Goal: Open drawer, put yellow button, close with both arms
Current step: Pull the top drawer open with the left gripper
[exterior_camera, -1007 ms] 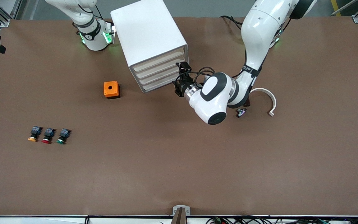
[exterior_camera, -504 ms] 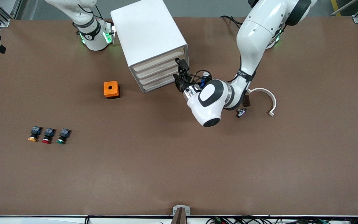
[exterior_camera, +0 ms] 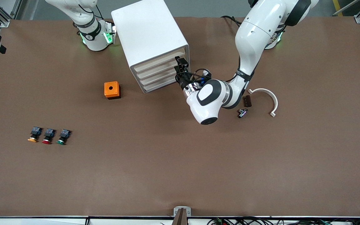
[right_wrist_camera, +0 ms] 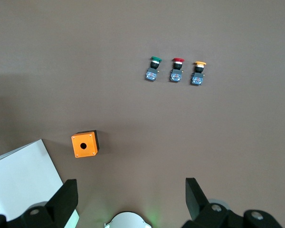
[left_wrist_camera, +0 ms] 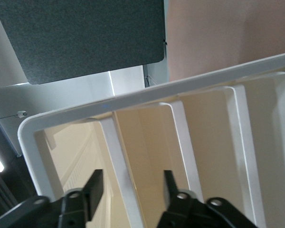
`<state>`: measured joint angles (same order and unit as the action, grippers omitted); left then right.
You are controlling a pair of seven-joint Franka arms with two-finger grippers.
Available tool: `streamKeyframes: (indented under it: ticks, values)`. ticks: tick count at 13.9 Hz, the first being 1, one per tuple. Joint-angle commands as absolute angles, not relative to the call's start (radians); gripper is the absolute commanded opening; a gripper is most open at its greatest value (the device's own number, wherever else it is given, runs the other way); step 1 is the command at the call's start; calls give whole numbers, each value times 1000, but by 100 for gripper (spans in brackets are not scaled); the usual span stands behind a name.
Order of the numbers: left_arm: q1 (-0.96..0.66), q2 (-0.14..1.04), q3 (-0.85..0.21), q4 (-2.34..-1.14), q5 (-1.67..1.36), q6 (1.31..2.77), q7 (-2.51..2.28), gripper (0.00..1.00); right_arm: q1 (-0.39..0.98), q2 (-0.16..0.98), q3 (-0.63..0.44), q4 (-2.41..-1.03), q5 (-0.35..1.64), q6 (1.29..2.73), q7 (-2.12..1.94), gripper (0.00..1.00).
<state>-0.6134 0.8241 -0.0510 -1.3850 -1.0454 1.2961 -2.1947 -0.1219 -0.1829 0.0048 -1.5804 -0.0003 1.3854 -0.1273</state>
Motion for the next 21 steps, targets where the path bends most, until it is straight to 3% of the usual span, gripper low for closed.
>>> streamKeyframes:
  ticks: [1,5,8,12,21]
  values:
    - [-629,828,-64,-1396,-1069,1269,-2209,52,-132,-204,14,-1595,2,1381,-126,100]
    - [-629,828,-86,-1397,-1069,1258,-2224,45,-132,-204,14,-1595,2,1381,-124,100]
    - [-640,828,-86,-1399,-1069,1256,-2224,26,-132,-204,14,-1597,3,1379,-124,100]
    - [-640,831,-86,-1399,-1069,1256,-2223,9,-132,-204,14,-1595,2,1381,-124,100]
    - [-606,831,-84,-1396,-1069,1256,-2224,7,-130,-204,14,-1595,2,1381,-124,100]
